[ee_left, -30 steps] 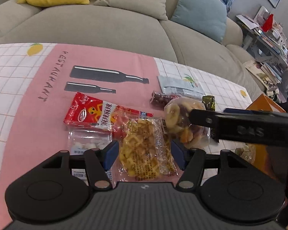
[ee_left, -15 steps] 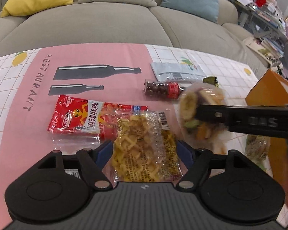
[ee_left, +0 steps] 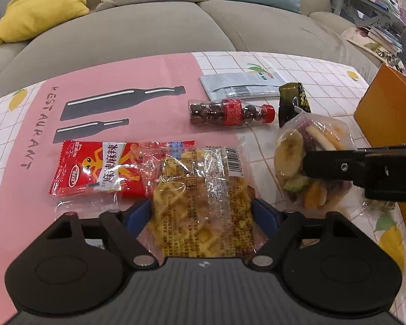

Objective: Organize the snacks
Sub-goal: 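Grasp the waffle biscuit pack with the left gripper while the right grasps the dried-fruit bag, then carry both packs into the orange box and open both grippers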

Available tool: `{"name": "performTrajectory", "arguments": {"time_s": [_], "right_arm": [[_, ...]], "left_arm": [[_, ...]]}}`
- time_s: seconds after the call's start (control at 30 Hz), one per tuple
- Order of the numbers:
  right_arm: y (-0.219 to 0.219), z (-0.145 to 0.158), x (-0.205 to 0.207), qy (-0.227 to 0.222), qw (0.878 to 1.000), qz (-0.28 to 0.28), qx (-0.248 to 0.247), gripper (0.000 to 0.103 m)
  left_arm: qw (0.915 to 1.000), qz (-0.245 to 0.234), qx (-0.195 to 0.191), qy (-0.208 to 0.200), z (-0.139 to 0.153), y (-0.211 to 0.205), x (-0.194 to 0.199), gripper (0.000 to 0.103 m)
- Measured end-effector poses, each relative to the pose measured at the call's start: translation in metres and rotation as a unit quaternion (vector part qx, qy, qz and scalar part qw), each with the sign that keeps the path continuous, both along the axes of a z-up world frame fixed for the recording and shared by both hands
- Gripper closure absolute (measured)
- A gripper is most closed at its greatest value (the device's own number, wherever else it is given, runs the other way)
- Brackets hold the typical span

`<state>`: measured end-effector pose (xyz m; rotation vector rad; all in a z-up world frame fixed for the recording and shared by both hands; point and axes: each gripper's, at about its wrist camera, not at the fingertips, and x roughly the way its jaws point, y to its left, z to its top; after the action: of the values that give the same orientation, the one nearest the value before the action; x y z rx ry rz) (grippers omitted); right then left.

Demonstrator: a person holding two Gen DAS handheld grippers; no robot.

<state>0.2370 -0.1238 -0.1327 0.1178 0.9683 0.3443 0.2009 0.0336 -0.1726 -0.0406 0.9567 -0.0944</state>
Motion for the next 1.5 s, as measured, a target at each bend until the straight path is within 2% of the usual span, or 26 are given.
{"name": "performTrajectory", "arguments": {"time_s": [0.07,0.17,0.37,0.63,0.9,1.03,1.27,1.5], "right_arm": [[0.0,0.002,-0.002,-0.001,1.0,0.001,-0.002,0.056],[-0.001,0.009,-0.007,-0.008,1.0,0.002,-0.001,0.056],[-0.006,0.032,-0.027,-0.029,1.0,-0.001,0.001,0.056],[-0.03,0.078,-0.065,-0.062,0.998,-0.005,0.007,0.056],[-0.086,0.131,-0.102,-0.116,0.992,-0.037,-0.012,0.056],[-0.123,0.148,-0.112,-0.127,0.989,-0.062,-0.032,0.056],[-0.186,0.151,-0.117,-0.117,0.985,-0.106,-0.076,0.056],[-0.232,0.134,-0.113,-0.093,0.981,-0.119,-0.119,0.056]], "left_arm": [[0.9999,0.007,-0.013,-0.002,0.004,0.003,-0.003,0.024],[0.9992,0.021,-0.033,-0.01,0.015,0.007,-0.011,0.027],[0.9969,0.042,-0.057,-0.033,0.053,0.014,-0.035,0.028],[0.9927,0.037,-0.095,-0.064,0.114,0.007,-0.06,0.028],[0.9878,-0.023,-0.127,-0.086,0.161,-0.038,-0.063,0.028],[0.9828,-0.066,-0.15,-0.086,0.175,-0.073,-0.057,0.028],[0.9706,-0.155,-0.17,-0.07,0.186,-0.147,-0.033,0.028],[0.9643,-0.215,-0.147,-0.048,0.176,-0.214,-0.003,0.028]]}}
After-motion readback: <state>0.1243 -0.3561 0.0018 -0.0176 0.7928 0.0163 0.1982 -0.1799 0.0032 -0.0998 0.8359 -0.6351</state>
